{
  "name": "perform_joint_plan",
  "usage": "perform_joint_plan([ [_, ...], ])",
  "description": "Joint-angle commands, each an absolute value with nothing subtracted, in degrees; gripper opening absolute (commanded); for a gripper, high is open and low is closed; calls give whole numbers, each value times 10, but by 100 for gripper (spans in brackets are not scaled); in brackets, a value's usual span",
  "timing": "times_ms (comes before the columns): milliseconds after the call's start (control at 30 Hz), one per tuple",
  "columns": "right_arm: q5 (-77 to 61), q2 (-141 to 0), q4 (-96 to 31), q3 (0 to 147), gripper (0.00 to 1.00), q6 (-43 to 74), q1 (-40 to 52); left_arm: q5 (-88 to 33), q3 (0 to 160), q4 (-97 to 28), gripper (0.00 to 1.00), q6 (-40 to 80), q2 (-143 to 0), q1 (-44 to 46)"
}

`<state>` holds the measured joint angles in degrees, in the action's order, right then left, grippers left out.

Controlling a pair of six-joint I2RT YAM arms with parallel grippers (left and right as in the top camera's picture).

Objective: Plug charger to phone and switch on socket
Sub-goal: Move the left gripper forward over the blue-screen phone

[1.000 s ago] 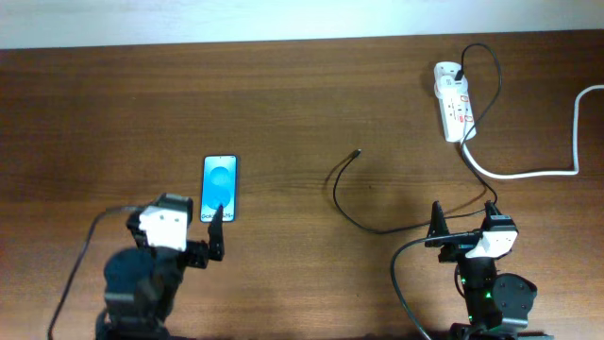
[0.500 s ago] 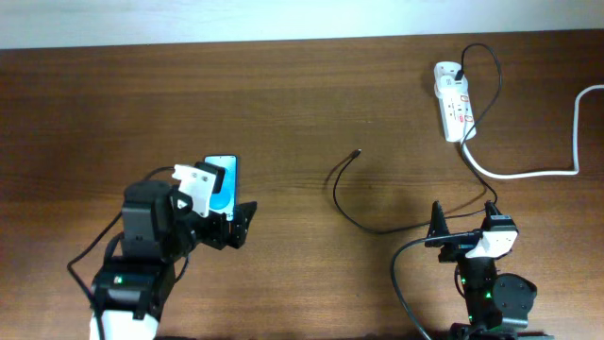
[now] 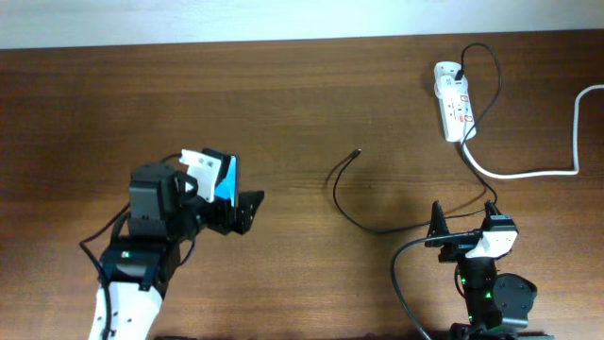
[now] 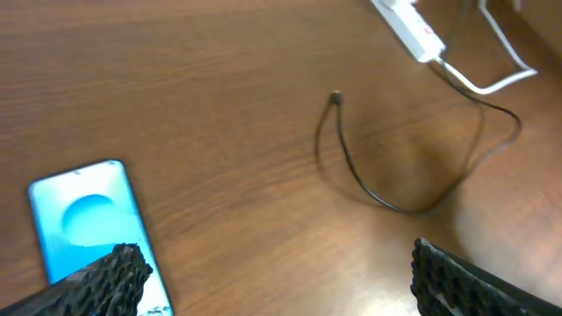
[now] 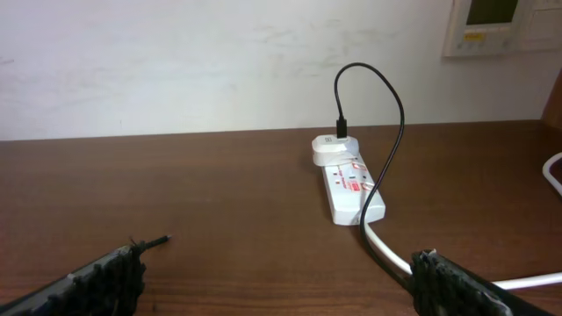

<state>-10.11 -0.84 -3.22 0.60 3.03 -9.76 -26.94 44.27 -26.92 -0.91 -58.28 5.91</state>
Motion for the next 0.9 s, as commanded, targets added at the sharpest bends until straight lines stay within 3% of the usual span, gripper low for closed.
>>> perform_joint_plan([
  [0, -96, -4, -36, 3, 98, 33, -97, -236, 487, -272, 99, 10, -608, 56],
  [300, -96, -4, -37, 3, 98, 33, -97, -140, 572, -325, 99, 44, -710, 56],
  [867, -96, -4, -36, 3, 98, 33, -97, -40, 574, -322, 99, 81, -827, 56],
])
